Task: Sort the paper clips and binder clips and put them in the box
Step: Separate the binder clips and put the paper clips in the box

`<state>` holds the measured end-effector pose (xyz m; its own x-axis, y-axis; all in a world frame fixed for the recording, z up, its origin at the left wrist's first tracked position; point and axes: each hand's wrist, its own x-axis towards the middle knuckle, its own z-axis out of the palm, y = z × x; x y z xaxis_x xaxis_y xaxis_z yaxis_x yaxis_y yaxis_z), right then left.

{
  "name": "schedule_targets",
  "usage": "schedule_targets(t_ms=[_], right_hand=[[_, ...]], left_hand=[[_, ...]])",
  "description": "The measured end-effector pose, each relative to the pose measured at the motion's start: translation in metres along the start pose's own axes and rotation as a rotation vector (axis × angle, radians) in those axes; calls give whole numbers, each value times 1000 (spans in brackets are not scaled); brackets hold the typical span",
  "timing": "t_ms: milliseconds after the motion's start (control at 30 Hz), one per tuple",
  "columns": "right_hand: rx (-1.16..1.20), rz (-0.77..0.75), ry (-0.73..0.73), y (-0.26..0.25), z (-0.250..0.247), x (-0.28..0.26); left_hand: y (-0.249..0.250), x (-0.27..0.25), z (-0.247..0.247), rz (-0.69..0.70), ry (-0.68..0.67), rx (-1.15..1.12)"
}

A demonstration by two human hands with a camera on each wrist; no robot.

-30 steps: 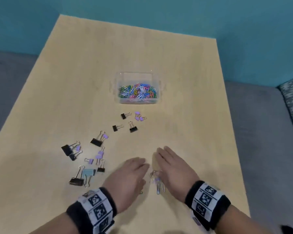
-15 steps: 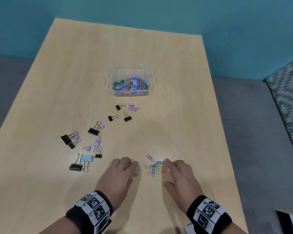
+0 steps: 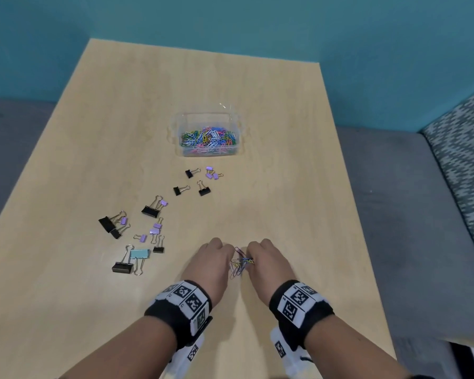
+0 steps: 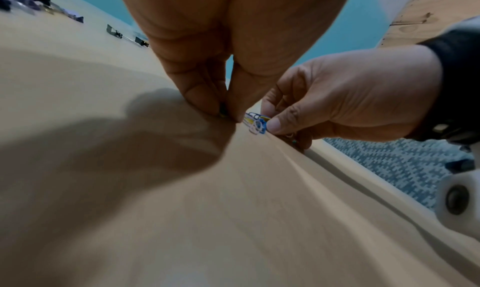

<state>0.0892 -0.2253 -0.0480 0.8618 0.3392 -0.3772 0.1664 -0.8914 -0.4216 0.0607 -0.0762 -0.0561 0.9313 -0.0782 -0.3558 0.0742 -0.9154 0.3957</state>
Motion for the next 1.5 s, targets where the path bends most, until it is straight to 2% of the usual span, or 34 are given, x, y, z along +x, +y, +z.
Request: schedule_targets(t_ms=[200,400,500,567,633,733,800,900,1000,1067,1200,1300,1367,1500], right_hand=[[-73,-60,-66,-4,-6,1],[-71,-81,-43,1,-6,3],[-38,-52,-46,3,-7,3],[95,18,-26,7,-7,3],[410,150,-16,11,-9,1],[905,318,-35,17,-15,-2],[1042,344,-41,15,-23,0],[1170,336,-42,2,-44,10],[1245,239,-26,-19,-75,37],[1222,144,14,-35,-98,64],[982,4,150,-71,-146,132],[818,-26,235,-95,-170,180],[689,-27,250,-104,-174,207],[267,6,133,-95,-172,230]], left_hand=[[11,4,-13,-47,-55,8],[14,3,-13,-67,-46,32],[10,2,-11,-77,-31,-6],[5,1,-11,-125,-3,-93],[-1,0,-14,-234,30,-294],[-12,-5,-21,-453,35,-980],[-18,-8,-32,-559,37,-1332],[-25,2,-58,-572,80,-1563],[-32,26,-97,-491,183,-1594],[-36,47,-125,-414,264,-1559],[-43,99,-182,-315,414,-1398],[-45,140,-210,-286,481,-1268],[-46,161,-218,-278,491,-1169],[-64,174,-217,-330,382,-908]])
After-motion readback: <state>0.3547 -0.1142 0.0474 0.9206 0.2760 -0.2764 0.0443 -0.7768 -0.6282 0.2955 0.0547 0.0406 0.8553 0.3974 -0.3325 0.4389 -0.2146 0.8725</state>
